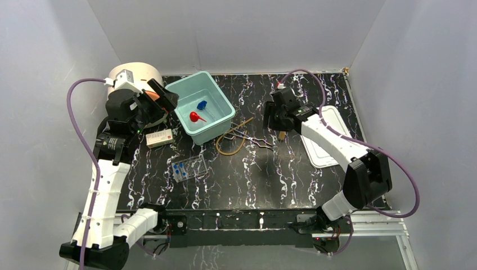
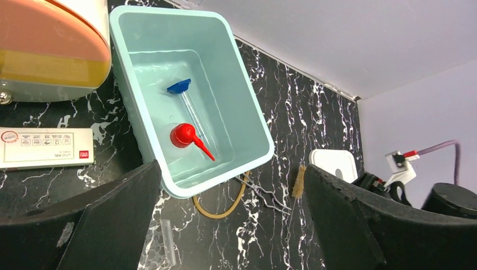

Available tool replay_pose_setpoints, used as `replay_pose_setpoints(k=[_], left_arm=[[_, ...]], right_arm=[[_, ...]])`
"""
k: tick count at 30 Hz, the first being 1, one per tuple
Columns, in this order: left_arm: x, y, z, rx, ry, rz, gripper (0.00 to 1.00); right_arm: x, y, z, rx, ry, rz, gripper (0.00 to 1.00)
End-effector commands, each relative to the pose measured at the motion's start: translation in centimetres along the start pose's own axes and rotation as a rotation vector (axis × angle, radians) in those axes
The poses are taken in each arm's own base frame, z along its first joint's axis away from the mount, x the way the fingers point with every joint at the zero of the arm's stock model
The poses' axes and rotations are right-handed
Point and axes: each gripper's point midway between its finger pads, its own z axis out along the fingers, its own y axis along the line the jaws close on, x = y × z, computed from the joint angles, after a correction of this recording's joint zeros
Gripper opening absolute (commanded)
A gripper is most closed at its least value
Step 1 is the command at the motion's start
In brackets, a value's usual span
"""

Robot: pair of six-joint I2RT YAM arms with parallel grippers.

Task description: Organize the chemistry lab equipment

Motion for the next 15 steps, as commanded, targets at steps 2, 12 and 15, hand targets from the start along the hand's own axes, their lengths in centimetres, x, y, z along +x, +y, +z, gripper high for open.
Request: replay_pose_setpoints(k=[2,12,15], left_arm=[[-0.7,-0.8,-0.4,0.035,-0.023,0.003,0.98],[-0.2,-0.2,-0.7,0.017,-0.011,0.006,0.98],[-0.2,-0.2,-0.7,0.016,-0.01,0.003,0.98]], right_arm=[[2.9,-6.1,0.7,0.299,0.037,0.113,0.66],[6.7,-8.7,3.8,0.367,0.152,0.145,0.29],[7.8,-9.2,4.4,0.374,0.184,0.127,0.38]])
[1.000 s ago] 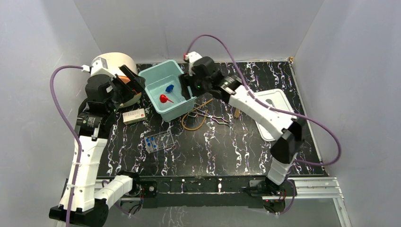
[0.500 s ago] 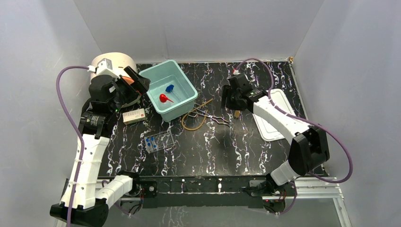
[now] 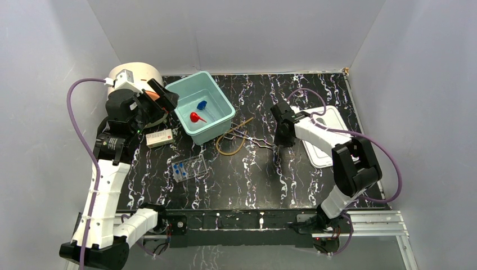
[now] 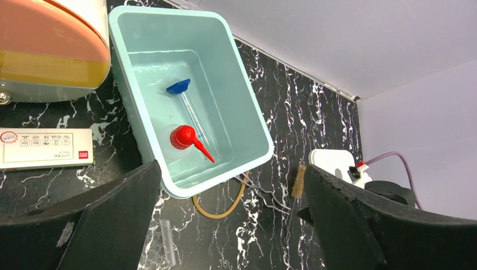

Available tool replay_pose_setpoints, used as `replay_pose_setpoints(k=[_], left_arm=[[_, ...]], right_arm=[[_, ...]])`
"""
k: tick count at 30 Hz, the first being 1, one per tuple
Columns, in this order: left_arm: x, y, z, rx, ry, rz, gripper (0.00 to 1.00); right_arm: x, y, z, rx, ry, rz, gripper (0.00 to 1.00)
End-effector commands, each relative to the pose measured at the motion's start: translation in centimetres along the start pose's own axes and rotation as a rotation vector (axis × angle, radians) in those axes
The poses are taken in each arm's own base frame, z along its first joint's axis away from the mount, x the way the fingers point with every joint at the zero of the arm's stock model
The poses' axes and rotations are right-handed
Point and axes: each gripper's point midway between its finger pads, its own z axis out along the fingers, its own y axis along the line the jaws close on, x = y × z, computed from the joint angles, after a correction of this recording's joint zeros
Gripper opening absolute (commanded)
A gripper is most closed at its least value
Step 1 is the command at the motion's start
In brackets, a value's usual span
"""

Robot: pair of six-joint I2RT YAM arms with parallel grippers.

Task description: Organize the chemistry lab equipment

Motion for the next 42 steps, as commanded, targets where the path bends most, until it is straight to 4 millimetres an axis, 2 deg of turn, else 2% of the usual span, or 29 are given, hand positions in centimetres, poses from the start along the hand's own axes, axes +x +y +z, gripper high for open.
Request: replay_pose_setpoints(k=[1,8,14,19,22,29,31,34,39,42], left_arm=[[-0.1,0.0,-0.7,0.01,-0.009,0.004,0.98],[-0.2,0.1,-0.6,0.001,-0.009,0.007,0.98],[0.0,0.3,-0.6,-0.007,-0.008,0.012,0.98],[0.1,0.5,-0.6,-0.013,-0.007,0.011,0.98],[0.1,0.6,-0.7,-0.015,-0.008,0.014,0.98],[-0.1,0.6,-0.9,-0.019,-0.019,0.028,0.98],[-0.2,0.7,-0.8,-0.023,-0.021,0.032,0.98],[-0.3,0.7,-0.9,-0.023,-0.022,0.033,0.98],[-0.5,0.5,-0.6,-0.019,-0.026,0.044,0.98],[-0.7,0.5,-0.4,-0.023,-0.03,0.049,0.98]], right_arm=[[0.6,-0.7,1.1,0.035,0.004,-0.002,0.39],[1.7,-1.1,2.6,0.058,0.039,-0.027,0.38],[2.3,0.1,3.3,-0.019,0.065,-0.079,0.37],[3.0,-0.4,3.9,0.001,0.083,-0.091,0.35],[3.4,-0.6,4.3,0.006,0.097,-0.104,0.31],[3.5,-1.1,4.8,0.019,0.085,-0.14,0.09],[2.9,-1.2,4.5,0.02,0.062,-0.159,0.01],[1.1,-0.9,3.2,0.016,0.015,-0.194,0.0],[-4.0,1.5,-1.1,-0.067,-0.121,-0.223,0.0],[-6.2,3.1,-3.7,-0.143,-0.189,-0.216,0.0]])
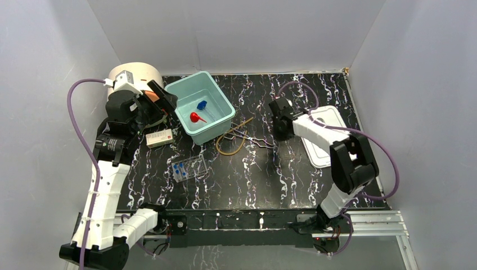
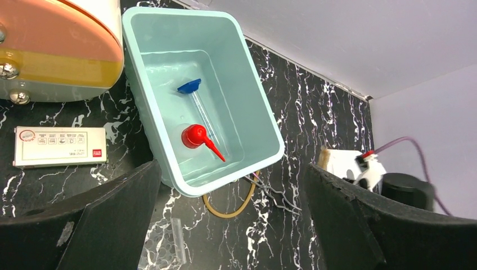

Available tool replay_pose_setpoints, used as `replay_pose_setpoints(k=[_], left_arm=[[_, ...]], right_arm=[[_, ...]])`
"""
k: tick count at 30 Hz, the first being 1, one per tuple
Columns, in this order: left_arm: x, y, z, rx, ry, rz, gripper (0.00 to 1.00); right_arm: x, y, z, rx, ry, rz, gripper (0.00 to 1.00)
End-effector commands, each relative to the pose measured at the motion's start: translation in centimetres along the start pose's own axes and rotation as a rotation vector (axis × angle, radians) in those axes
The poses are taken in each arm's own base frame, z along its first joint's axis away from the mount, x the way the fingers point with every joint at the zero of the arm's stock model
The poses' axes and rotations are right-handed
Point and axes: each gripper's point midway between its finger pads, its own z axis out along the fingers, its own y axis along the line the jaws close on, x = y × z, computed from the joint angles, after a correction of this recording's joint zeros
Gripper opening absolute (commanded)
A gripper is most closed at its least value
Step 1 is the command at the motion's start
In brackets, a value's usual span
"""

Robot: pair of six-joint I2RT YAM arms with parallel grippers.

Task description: Organize the chemistry lab equipment

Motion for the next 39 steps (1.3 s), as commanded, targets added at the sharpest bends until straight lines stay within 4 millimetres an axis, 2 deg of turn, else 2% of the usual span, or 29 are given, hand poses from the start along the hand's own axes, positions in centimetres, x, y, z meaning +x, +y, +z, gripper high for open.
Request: replay_pose_setpoints(k=[1,8,16,20,25,27,32,36,39], left_arm=[[-0.8,-0.3,-0.2,0.007,-0.027,0.021,0.98],[-0.4,-0.2,-0.2,0.011,-0.018,0.017,0.98],[-0.5,-0.7,-0.1,0.022,-0.016,0.032,0.98],[-0.3,-0.8,-0.1,0.024,-0.014,0.035,0.98],[-0.2,-0.9,-0.2,0.03,-0.011,0.031,0.98],[-0.4,-1.0,-0.3,0.031,-0.013,0.032,0.98],[-0.9,-1.0,-0.8,0.025,-0.028,0.045,0.98],[-1.4,-0.7,-1.1,0.005,-0.045,0.055,0.98],[-1.6,-0.5,-1.3,-0.009,-0.055,0.054,0.98]], right_arm=[[-7.1,2.1,-6.2,-0.128,-0.23,-0.004,0.0],[-11.4,7.7,-13.2,-0.492,-0.458,-0.078,0.0],[-15.9,12.8,-21.4,-0.808,-0.689,-0.171,0.0],[-18.3,15.5,-23.7,-0.865,-0.756,-0.208,0.0],[-19.6,20.9,-23.7,-0.825,-0.804,-0.319,0.0],[-20.3,22.7,-22.9,-0.774,-0.815,-0.349,0.0],[-21.3,26.0,-18.9,-0.642,-0.782,-0.394,0.0],[-20.6,27.9,-15.0,-0.557,-0.695,-0.451,0.0],[-19.8,28.6,-12.0,-0.522,-0.619,-0.47,0.0]])
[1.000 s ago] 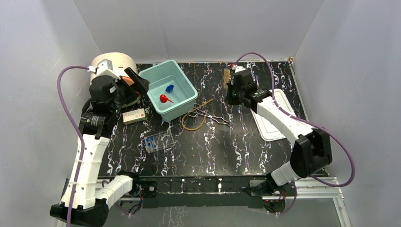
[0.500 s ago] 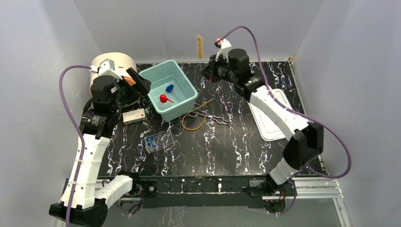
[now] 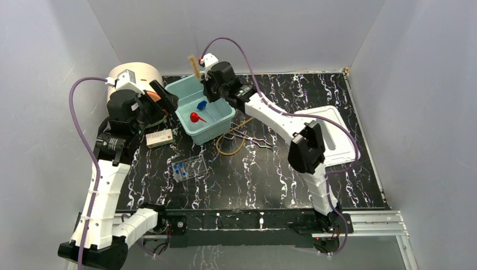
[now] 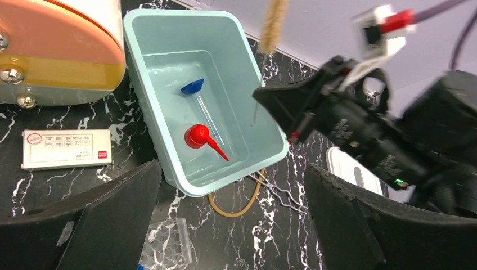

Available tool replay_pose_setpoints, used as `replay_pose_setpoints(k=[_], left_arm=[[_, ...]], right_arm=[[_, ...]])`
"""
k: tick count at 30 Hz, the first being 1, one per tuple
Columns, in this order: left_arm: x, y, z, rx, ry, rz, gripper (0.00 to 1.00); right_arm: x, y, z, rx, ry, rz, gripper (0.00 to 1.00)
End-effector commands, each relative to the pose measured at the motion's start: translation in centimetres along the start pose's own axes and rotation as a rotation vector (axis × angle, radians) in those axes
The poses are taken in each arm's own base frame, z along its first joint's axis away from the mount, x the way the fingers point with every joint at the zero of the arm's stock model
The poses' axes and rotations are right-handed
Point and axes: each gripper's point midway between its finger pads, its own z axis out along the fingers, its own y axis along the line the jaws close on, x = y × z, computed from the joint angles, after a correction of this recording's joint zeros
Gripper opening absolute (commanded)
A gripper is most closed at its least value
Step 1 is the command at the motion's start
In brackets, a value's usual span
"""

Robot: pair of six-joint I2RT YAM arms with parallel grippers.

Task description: Organize the chemistry lab equipment

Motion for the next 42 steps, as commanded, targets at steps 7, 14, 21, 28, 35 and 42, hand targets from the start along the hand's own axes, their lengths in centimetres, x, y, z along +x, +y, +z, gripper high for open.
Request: replay_pose_setpoints(k=[7,14,21,28,35,42], left_arm=[[-2.1,-0.1,-1.3,-0.016,-0.064,0.02,0.98],[-2.5,2.9,-1.9,-0.187,-0.102,-0.01,0.98],[-2.6,3.3,-2.3,-0.203,-0.108,0.0,0.98],[-2.3,3.0,-2.0,-0.19,-0.092,-0.001,0.98],[-2.8,2.6,-1.8,-0.183,-0.103,-0.015,0.98],[-2.5,1.9,-1.6,-0.143,-0.086,-0.016,0.98]], right_arm=[[6.9,-2.1,3.1,0.105,0.256,-0.031,0.0],[11.4,-1.8,4.0,0.119,0.392,-0.017,0.06],[13.8,-2.0,5.2,0.146,0.462,-0.019,0.08],[8.2,0.3,3.7,0.067,0.352,0.075,0.4],[1.2,2.5,-2.4,-0.011,0.229,0.154,0.44],[-0.8,0.6,-7.7,0.078,0.167,0.076,0.47]])
